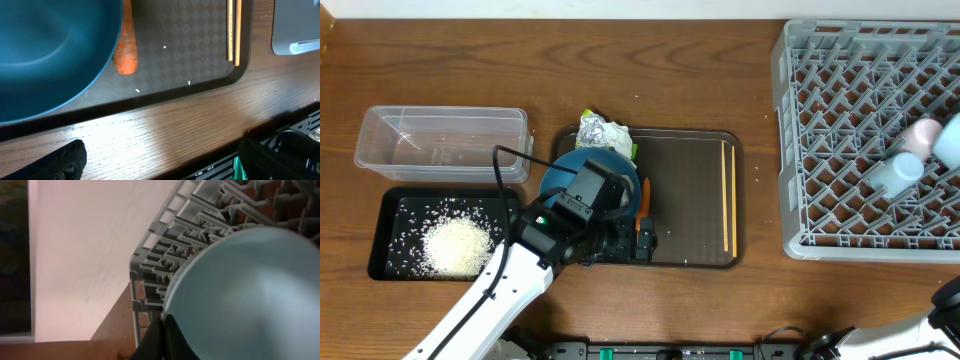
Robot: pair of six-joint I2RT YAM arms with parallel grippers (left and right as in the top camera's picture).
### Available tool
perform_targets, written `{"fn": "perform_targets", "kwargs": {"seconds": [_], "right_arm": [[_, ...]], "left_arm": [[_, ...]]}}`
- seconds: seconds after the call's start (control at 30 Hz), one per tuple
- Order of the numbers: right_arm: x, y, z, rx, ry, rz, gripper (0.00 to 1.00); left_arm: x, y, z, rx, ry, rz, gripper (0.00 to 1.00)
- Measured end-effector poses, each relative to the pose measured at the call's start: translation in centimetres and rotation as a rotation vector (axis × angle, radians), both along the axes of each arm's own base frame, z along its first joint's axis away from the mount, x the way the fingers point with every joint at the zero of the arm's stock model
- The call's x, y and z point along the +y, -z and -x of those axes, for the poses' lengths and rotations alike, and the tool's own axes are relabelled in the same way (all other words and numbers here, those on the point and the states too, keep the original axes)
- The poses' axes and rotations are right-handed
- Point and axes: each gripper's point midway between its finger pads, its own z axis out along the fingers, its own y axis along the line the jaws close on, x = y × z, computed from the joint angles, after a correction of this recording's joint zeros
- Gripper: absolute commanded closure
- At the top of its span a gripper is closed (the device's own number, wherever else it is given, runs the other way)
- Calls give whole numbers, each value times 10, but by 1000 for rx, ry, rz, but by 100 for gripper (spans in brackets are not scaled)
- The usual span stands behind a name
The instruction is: Sort waste into correct bins and load items into the dishwasher rack
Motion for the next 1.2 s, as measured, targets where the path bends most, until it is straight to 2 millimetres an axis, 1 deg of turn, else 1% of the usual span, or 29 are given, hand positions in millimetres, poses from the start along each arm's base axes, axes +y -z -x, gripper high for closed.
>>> {"fn": "perform_targets", "kwargs": {"seconds": [0.13, 0.4, 0.57, 0.77, 0.8, 0.87, 0.97, 1.07, 1.2], "right_arm": [[-1, -2, -1, -14, -3, 7, 99], [3, 2, 3, 16, 3, -41, 99], [-2, 8, 13, 56, 34, -72, 98], [-6, 15, 22, 92, 55, -78, 92], [-6, 15, 22, 94, 56, -77, 92], [-7, 16, 23, 94, 58, -70, 96], [-9, 14, 21, 79, 53, -52, 99], [-14, 8, 18, 43, 50, -21, 99], [-24, -6, 10, -29, 56, 28, 99]], "left_arm": [[0, 0, 0, 0, 0, 0, 0], [0, 0, 0, 0, 0, 0, 0], [0, 0, 0, 0, 0, 0, 0], [0, 0, 0, 0, 0, 0, 0], [0, 0, 0, 0, 0, 0, 0], [0, 0, 0, 0, 0, 0, 0], [0, 0, 0, 0, 0, 0, 0], [0, 0, 0, 0, 0, 0, 0], [0, 0, 0, 0, 0, 0, 0]]}}
